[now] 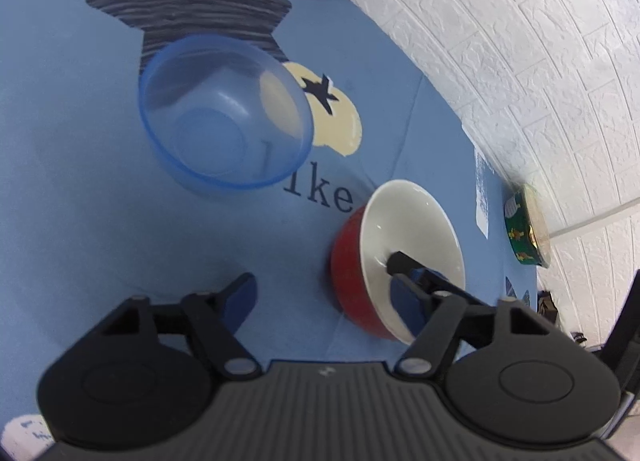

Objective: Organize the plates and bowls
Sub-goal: 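Move both grippers to the red-and-white bowl and grip its rim, then lower the red-and-white bowl into the steel bowl and open both grippers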

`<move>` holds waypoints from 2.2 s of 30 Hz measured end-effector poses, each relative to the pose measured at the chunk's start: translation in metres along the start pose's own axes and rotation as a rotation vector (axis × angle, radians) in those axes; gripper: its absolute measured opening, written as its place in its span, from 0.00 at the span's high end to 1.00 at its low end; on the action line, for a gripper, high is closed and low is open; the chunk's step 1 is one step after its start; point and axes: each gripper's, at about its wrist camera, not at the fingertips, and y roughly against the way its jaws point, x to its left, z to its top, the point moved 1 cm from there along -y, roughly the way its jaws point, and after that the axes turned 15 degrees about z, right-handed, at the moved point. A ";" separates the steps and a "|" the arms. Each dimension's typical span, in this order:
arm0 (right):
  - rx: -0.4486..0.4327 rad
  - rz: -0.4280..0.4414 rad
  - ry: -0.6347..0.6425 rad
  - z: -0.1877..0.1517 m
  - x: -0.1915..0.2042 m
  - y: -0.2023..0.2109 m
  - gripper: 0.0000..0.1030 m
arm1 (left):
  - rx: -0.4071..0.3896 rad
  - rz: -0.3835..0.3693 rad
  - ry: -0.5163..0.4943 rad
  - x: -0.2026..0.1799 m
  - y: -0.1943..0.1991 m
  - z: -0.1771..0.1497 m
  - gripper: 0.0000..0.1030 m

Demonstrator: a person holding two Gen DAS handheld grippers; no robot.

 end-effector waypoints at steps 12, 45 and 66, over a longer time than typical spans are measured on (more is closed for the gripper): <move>-0.009 0.107 0.005 -0.019 0.013 0.013 0.78 | 0.001 -0.045 -0.163 -0.014 0.000 0.003 0.97; 0.041 0.059 -0.013 -0.256 0.135 0.177 0.70 | 0.151 -0.095 -0.509 0.112 0.167 -0.199 0.96; 0.077 0.069 -0.071 -0.274 0.135 0.172 0.69 | 0.152 -0.072 -0.531 0.116 0.163 -0.211 0.83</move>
